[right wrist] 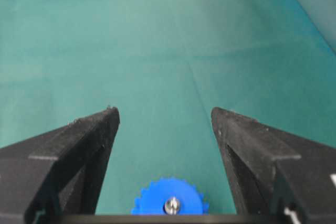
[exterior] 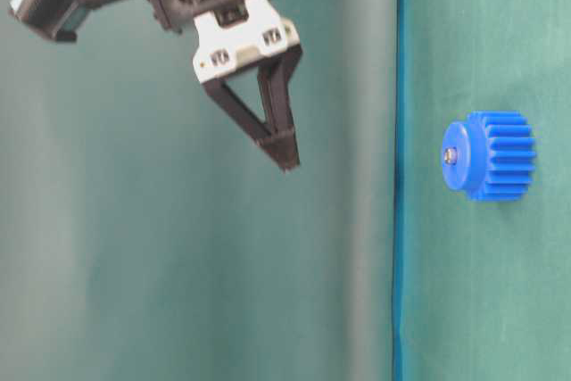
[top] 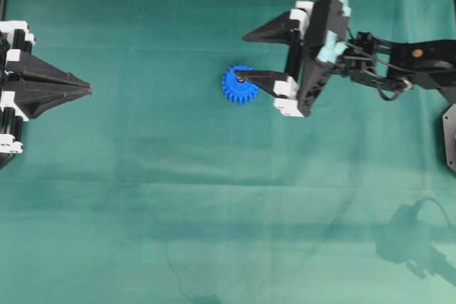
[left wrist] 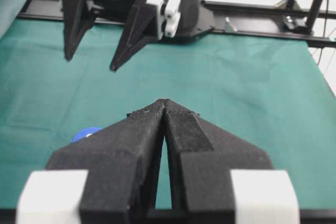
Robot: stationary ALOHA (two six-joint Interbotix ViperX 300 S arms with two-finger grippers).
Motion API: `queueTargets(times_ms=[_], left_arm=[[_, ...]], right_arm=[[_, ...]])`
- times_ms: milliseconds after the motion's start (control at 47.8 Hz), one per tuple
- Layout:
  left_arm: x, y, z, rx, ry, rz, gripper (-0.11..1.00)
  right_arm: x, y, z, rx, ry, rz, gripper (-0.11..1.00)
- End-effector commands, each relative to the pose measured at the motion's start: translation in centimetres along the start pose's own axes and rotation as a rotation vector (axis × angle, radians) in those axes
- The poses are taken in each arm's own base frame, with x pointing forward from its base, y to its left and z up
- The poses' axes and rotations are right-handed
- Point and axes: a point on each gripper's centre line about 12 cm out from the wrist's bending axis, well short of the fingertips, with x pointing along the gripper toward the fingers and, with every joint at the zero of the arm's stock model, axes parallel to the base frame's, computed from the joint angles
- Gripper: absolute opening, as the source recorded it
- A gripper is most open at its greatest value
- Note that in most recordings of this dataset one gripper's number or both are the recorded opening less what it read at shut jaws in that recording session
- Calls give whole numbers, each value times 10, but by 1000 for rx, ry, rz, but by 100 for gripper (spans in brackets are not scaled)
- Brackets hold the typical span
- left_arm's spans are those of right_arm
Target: Insert the shaft placed at a random location into the center hole of the small gear at another random location.
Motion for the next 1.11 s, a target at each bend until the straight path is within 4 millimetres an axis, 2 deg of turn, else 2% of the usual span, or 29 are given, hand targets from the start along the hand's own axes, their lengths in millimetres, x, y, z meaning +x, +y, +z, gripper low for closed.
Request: queueTargets(times_ms=[0,418,627,857,1087], left_arm=[[1,0,3,0,-5,0,0],[0,0,3,1,0,-1,0],[0,0,4,1,-3,1,0],[0,0,3,-2,-2,0,0],[0,0,3,-2,0,0,0]], right_arm=[[-16,2,10,0,-37,12,73],[-97,-2,-5,11,-48,35,73],[-129,-1,-6,9,-17,57,73],[-149,-1,-10,8,1,71,73],[-152,-3,-16,8,10,69,73]])
